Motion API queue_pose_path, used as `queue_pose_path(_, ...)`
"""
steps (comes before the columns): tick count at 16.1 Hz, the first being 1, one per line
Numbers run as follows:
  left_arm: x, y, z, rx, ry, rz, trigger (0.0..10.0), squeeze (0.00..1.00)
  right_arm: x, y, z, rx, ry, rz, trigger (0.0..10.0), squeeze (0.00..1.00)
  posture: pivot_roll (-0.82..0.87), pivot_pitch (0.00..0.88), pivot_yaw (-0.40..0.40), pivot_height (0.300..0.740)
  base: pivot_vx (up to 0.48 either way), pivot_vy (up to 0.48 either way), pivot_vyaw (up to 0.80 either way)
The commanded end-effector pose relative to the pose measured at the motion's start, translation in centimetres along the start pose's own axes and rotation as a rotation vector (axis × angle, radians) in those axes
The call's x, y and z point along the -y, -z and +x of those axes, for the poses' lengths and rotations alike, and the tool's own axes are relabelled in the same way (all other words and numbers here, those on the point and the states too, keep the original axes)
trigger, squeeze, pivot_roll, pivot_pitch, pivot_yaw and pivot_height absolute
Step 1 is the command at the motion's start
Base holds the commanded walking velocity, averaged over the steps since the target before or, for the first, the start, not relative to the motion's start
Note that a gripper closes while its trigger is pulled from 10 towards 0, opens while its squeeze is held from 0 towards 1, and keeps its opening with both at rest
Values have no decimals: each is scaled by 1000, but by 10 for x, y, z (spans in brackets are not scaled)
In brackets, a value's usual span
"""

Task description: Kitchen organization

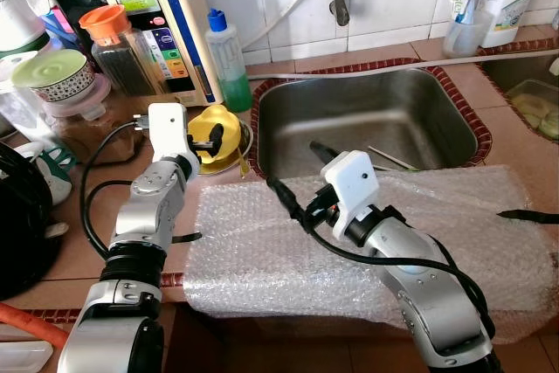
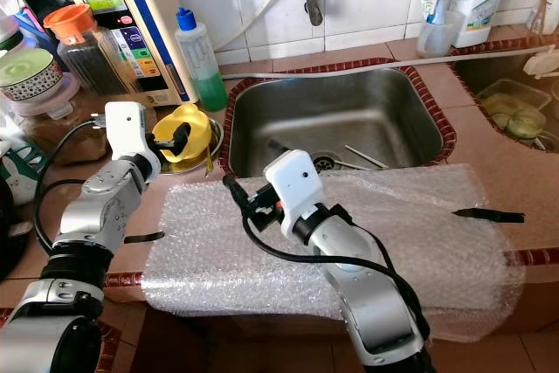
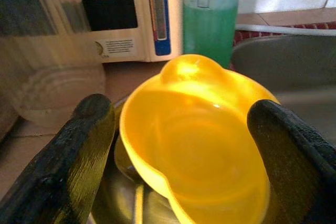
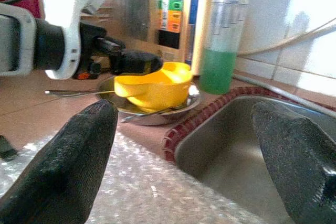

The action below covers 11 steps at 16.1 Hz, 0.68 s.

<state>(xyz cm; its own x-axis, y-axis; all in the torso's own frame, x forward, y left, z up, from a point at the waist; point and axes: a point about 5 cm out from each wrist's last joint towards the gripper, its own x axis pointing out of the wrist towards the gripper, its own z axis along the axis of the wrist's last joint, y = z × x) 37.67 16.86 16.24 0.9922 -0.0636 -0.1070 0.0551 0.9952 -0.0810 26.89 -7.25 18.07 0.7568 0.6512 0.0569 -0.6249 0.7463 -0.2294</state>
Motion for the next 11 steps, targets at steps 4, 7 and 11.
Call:
queue_pose_path(4,-20,9,-1,-39,-102,-37,10000,0,-10,-5,0,13,-64,8,10000,0,-335,62,199,740,0,0,0)
queue_pose_path(7,-20,14,-1,-93,-110,-84,10000,0,-10,-5,1,8,-76,0,10000,0,-330,65,199,740,0,0,0)
queue_pose_path(11,-13,20,1,-160,-68,-149,10000,0,-12,-5,1,4,-82,-8,10000,0,-332,67,200,740,0,0,0)
